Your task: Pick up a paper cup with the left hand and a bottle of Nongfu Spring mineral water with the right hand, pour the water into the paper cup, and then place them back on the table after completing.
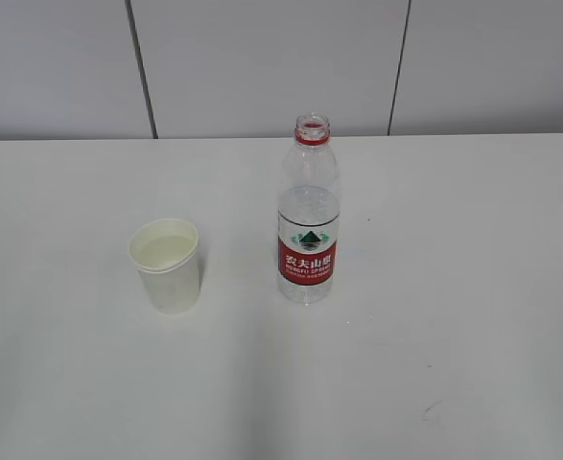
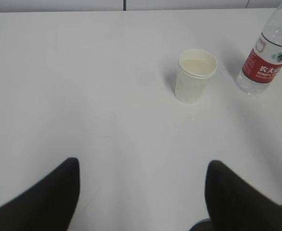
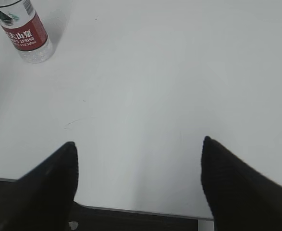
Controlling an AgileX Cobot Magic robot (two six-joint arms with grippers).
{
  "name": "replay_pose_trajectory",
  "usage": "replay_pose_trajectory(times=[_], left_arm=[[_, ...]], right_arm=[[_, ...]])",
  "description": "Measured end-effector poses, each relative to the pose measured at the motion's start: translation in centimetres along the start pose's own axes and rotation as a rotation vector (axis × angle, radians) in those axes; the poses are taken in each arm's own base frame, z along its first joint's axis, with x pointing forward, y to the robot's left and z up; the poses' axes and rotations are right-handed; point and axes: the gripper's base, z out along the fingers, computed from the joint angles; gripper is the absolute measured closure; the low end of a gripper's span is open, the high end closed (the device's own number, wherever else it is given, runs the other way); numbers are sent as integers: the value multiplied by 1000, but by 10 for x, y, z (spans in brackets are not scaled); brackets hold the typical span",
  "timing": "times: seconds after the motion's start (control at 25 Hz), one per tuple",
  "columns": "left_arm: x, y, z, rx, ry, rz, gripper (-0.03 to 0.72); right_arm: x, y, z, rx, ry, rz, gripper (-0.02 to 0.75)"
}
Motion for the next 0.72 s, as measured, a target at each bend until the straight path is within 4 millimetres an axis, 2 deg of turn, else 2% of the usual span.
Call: replay_pose_trajectory(times=[0.72], left_arm=[[0,0,0,0,0,0,189]], right_arm=[[0,0,0,0,0,0,150]])
